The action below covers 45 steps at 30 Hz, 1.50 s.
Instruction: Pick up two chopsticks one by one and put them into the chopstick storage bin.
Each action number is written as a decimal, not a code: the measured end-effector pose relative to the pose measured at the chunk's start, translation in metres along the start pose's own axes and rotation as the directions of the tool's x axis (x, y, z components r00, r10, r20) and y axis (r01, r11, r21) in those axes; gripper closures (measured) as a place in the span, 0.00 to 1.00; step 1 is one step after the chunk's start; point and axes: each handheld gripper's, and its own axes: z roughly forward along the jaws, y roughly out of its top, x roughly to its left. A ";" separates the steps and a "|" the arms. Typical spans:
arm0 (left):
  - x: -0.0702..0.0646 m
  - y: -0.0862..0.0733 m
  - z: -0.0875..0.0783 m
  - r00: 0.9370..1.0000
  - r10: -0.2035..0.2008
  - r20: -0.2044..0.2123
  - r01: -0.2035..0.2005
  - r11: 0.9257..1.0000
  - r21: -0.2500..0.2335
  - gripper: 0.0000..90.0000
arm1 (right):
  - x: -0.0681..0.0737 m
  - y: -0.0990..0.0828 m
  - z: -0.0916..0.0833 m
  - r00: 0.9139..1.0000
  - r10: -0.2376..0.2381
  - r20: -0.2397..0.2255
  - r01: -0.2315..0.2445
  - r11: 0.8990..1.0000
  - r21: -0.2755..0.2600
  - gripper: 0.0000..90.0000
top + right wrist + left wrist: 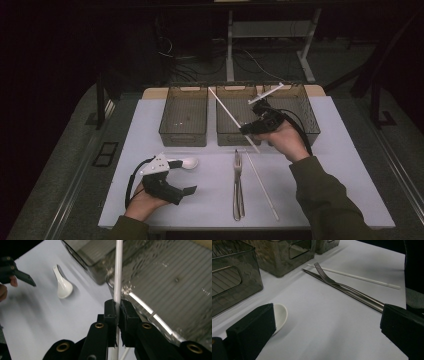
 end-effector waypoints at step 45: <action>0.000 0.001 -0.002 1.000 0.021 0.016 -0.021 1.000 -0.007 0.00 | 0.023 0.123 0.124 0.997 0.072 -0.014 -0.073 0.996 -0.054 0.93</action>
